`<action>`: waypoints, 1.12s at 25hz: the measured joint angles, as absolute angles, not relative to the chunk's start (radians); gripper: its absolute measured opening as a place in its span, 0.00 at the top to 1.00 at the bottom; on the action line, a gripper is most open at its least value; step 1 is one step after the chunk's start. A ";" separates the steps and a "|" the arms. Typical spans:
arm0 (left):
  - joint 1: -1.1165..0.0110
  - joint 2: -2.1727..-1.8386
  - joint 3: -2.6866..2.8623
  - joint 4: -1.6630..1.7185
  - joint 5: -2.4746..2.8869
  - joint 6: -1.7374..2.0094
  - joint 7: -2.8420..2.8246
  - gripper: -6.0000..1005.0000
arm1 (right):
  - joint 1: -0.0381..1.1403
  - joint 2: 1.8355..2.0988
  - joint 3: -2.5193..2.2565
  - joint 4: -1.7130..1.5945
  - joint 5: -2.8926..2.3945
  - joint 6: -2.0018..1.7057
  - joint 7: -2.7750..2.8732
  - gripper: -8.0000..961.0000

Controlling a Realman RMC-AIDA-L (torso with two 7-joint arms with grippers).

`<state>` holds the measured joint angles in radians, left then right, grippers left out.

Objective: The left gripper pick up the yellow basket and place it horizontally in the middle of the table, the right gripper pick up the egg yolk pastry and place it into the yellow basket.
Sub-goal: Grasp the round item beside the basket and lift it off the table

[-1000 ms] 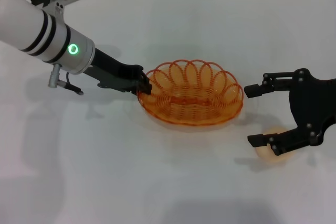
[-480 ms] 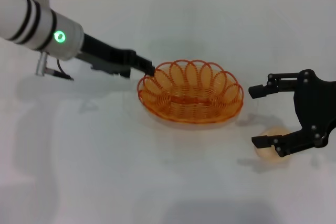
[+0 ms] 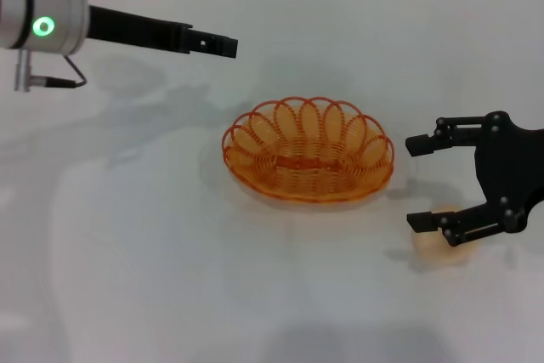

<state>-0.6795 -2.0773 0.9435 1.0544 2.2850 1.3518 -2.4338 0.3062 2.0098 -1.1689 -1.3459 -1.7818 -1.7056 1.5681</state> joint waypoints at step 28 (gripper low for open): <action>-0.457 -2.075 0.937 1.198 2.100 1.692 -1.926 0.11 | 0.383 2.011 -1.317 -1.339 -2.079 -1.486 1.851 0.24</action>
